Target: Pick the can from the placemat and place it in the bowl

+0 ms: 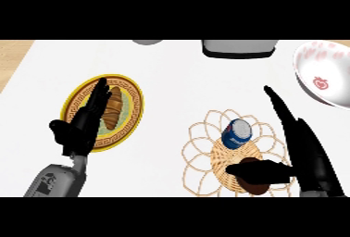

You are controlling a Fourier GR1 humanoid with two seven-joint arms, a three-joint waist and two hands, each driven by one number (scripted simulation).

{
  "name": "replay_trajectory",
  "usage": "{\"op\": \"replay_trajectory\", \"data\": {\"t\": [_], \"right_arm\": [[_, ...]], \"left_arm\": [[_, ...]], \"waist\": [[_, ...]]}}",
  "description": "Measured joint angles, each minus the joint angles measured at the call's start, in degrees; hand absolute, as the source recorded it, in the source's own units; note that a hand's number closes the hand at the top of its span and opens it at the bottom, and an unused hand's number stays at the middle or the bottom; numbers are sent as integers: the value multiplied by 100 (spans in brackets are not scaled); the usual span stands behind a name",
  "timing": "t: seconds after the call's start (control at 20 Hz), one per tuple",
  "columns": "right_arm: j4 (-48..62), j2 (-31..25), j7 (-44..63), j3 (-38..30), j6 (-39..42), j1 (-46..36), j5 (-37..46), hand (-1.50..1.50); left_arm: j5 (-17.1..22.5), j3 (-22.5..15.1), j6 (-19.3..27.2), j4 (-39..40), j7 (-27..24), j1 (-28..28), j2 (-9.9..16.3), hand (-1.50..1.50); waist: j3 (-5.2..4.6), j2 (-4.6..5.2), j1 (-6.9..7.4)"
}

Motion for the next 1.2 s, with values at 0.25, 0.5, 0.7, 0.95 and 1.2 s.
{"op": "replay_trajectory", "data": {"t": [0.25,0.5,0.7,0.95,1.2], "right_arm": [[-6,69,-203,-168,314,324,-186,-150],[201,200,-806,-396,420,596,-309,-150],[54,341,-1103,-527,463,794,-515,-150],[118,609,-1404,-597,424,897,-580,-150],[276,906,-1439,-616,376,844,-594,-150]], "left_arm": [[-164,170,-157,29,42,21,-125,0],[-389,235,-263,-117,42,205,-299,0],[-465,337,-366,-106,55,217,-389,0],[-611,456,-432,-268,246,200,-494,0],[-731,603,-594,-276,216,271,-580,0]], "waist": [[3,-2,-16],[4,-3,-15],[4,-4,-20],[3,-5,-16],[4,-3,-14]]}}
